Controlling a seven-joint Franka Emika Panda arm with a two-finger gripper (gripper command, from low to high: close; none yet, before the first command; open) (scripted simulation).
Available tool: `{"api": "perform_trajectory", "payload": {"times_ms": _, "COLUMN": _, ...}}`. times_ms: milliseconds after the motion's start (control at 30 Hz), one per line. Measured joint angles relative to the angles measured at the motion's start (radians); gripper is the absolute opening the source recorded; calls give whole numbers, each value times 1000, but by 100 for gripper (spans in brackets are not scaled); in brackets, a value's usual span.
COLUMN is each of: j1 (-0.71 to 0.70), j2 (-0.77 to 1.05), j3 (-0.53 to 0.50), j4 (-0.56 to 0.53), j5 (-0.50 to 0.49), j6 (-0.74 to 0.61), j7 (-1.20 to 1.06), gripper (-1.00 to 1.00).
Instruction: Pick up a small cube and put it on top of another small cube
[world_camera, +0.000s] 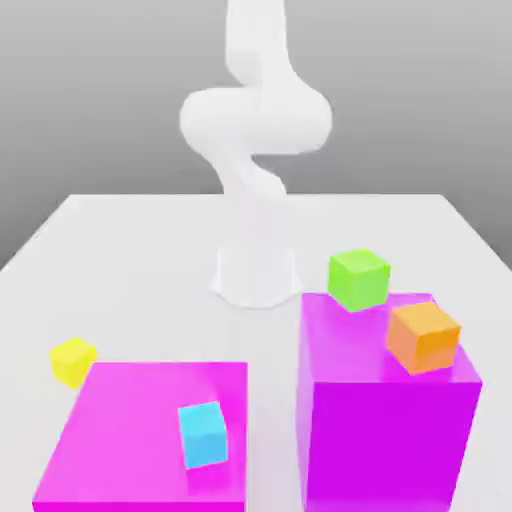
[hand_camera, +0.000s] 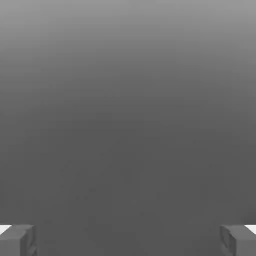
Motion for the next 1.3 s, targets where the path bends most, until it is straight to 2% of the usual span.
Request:
{"api": "perform_trajectory", "payload": {"times_ms": 500, "j1": -346, "j2": 427, "j3": -57, "j4": -244, "j5": 68, "j6": 268, "j7": 631, "gripper": 0}}
{"api": "perform_trajectory", "payload": {"times_ms": 900, "j1": -590, "j2": 758, "j3": -164, "j4": -436, "j5": 22, "j6": 483, "j7": 1197, "gripper": 0}}
{"api": "perform_trajectory", "payload": {"times_ms": 1000, "j1": -597, "j2": 859, "j3": -149, "j4": -434, "j5": 62, "j6": 561, "j7": 1202, "gripper": 0}}
{"api": "perform_trajectory", "payload": {"times_ms": 1133, "j1": -668, "j2": 1003, "j3": -62, "j4": -409, "j5": 129, "j6": 676, "j7": 1157, "gripper": 0}}
{"api": "perform_trajectory", "payload": {"times_ms": 1167, "j1": -681, "j2": 1025, "j3": -47, "j4": -405, "j5": 134, "j6": 694, "j7": 1154, "gripper": -100}}
{"api": "perform_trajectory", "payload": {"times_ms": 1300, "j1": -681, "j2": 1025, "j3": -47, "j4": -405, "j5": 134, "j6": 696, "j7": 1154, "gripper": -100}}
